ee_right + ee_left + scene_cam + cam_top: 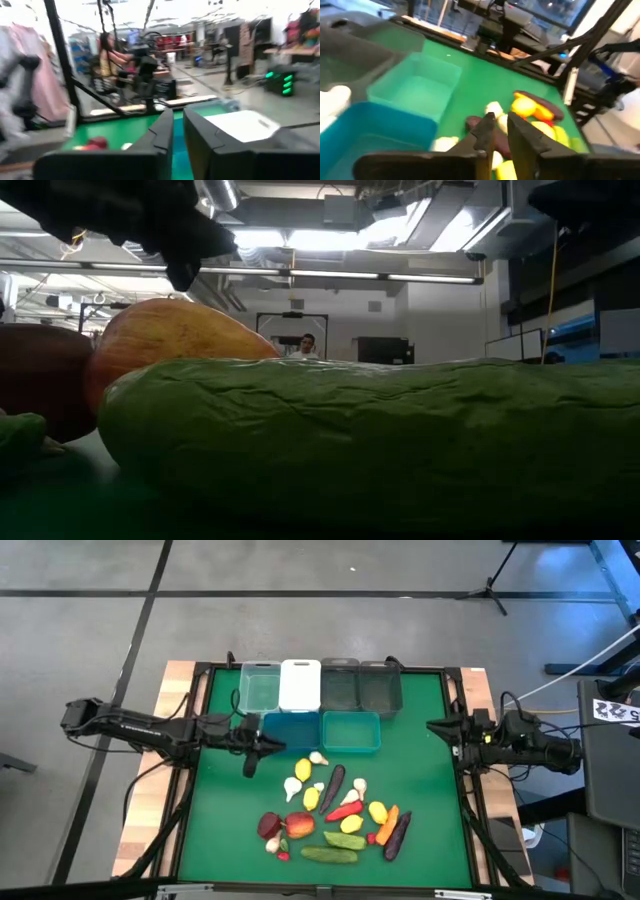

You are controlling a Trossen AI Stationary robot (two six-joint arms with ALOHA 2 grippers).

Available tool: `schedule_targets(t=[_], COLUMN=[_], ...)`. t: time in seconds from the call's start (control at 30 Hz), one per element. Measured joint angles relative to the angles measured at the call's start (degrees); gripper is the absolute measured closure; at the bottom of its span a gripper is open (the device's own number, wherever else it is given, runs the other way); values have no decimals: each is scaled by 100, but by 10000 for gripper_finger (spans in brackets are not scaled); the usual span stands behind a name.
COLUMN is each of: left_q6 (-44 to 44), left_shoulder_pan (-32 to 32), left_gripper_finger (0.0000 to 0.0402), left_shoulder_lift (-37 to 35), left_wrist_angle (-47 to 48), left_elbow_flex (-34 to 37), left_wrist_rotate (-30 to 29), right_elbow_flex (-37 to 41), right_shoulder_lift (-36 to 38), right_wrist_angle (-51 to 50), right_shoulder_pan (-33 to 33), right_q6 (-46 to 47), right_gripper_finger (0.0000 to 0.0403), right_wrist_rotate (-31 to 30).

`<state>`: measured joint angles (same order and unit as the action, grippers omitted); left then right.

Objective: Sort produce into baskets
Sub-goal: Put the apple into the white bin

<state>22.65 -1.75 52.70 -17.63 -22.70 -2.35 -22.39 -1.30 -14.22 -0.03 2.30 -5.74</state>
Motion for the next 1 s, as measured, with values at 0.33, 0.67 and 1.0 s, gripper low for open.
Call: schedule_targets(t=[0.33,0.67,1.0], left_q6=[-303,-393,-632], left_shoulder_pan=[-381,-538,-1178], left_gripper_finger=[245,217,218], left_shoulder_lift=[858,971,973], left_wrist_angle=[-1671,-1305,-127], left_elbow_flex=[-9,-9,-404], left_wrist_rotate=[-1029,-519,-1068], right_elbow_flex=[7,11,13], right_shoulder_lift=[-83,-604,-2009], right_wrist_angle=[26,97,262], right_shoulder_pan=[2,1,2], right_q6=[-336,-459,110], right_gripper_finger=[245,194,193], right_wrist_rotate=[548,-484,-764])
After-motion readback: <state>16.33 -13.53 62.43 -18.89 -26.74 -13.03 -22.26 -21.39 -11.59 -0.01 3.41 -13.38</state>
